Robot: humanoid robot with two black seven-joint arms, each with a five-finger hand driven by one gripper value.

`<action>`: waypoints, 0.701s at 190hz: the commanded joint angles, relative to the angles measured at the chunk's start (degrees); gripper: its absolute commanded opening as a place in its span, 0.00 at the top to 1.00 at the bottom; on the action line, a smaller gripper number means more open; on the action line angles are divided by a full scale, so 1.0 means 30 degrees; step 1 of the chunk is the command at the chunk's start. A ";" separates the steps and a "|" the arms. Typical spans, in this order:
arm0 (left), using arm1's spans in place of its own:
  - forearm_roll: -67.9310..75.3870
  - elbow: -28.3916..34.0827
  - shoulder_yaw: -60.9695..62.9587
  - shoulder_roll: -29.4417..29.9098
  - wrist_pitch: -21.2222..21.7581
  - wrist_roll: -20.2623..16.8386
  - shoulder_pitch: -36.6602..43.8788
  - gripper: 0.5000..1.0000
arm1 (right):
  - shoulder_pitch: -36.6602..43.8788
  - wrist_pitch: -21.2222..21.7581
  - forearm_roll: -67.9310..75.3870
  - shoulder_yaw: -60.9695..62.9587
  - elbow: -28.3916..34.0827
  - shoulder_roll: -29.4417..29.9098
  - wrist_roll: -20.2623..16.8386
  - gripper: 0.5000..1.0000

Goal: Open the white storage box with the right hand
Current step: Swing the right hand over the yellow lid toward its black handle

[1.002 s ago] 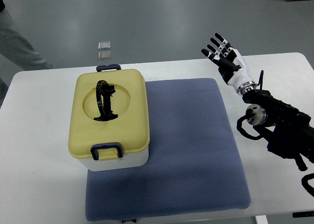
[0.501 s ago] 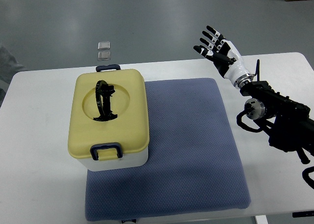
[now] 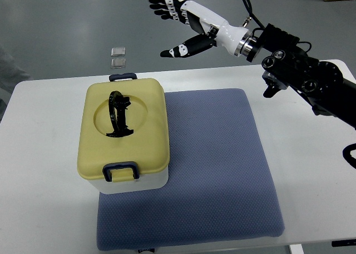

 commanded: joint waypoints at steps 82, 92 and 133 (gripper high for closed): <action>-0.0006 0.0000 -0.0001 0.0000 -0.0022 0.0001 -0.0001 0.00 | 0.5433 0.1277 -0.6299 -0.5181 0.2279 0.0527 0.0079 0.15; -0.0006 0.0000 -0.0001 0.0000 0.0007 0.0001 -0.0001 0.00 | 0.5785 0.1277 -0.7298 -0.5327 0.2279 0.0850 0.0079 0.16; -0.0006 0.0000 -0.0001 0.0000 0.0007 0.0001 -0.0001 0.00 | 0.7162 0.1277 -1.1017 -0.5913 0.3011 0.1699 0.0196 0.17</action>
